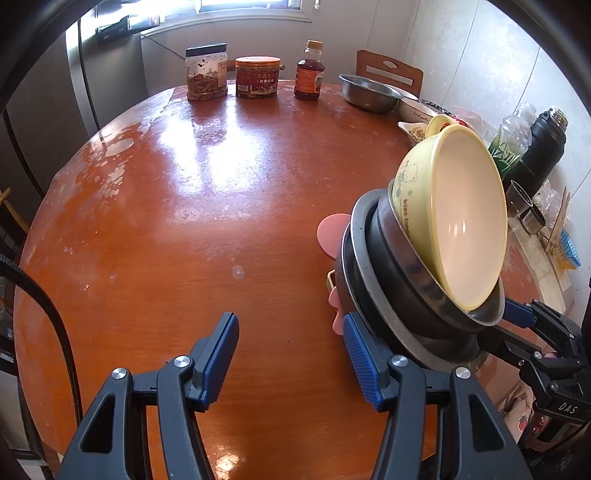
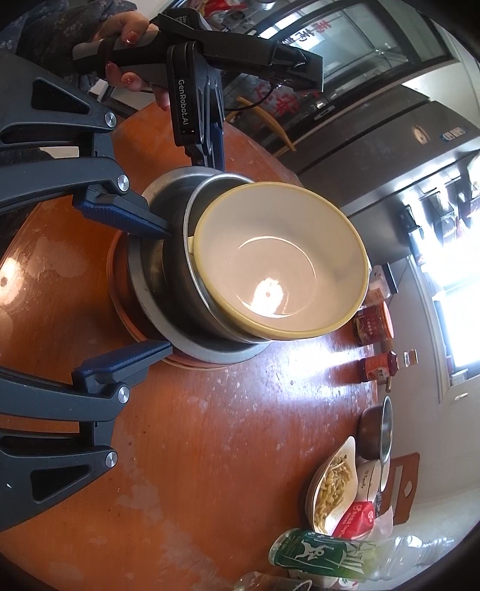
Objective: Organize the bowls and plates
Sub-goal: 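Steady the bowl stack, then open the left gripper to release it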
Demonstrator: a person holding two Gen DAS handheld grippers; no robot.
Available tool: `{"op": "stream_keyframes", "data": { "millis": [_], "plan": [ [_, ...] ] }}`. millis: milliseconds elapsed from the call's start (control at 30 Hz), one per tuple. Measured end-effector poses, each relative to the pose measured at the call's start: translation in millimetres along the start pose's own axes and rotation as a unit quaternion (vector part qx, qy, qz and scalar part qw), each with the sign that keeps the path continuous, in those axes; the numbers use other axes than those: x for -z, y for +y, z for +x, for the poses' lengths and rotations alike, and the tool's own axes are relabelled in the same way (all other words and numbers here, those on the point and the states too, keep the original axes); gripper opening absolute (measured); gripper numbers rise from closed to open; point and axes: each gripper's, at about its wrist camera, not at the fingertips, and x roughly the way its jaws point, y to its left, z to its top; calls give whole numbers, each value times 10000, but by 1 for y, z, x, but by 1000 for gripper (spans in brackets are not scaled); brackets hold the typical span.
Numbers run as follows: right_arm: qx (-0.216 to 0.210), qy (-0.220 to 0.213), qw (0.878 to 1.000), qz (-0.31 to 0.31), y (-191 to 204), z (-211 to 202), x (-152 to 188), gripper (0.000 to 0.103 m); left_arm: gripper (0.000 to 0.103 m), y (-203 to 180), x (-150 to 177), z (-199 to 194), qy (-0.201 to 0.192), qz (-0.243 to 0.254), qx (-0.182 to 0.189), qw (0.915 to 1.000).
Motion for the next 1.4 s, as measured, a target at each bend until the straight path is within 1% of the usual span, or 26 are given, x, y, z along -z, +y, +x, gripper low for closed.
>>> {"op": "stream_keyframes", "data": {
  "millis": [733, 900, 1000, 1400],
  "plan": [
    [164, 99, 9998, -72, -9, -7, -6, 59, 58, -15, -3, 5, 51, 87, 85, 9999],
    [205, 129, 9997, -102, -10, -7, -9, 59, 58, -17, -3, 6, 69, 100, 150, 9998],
    [220, 139, 9996, -113, -10, -6, -10, 60, 58, -17, -3, 7, 82, 94, 214, 9997],
    [267, 129, 9995, -83, -9, -3, -14, 60, 59, -16, -4, 9, 83, 104, 269, 9995]
  ]
}}
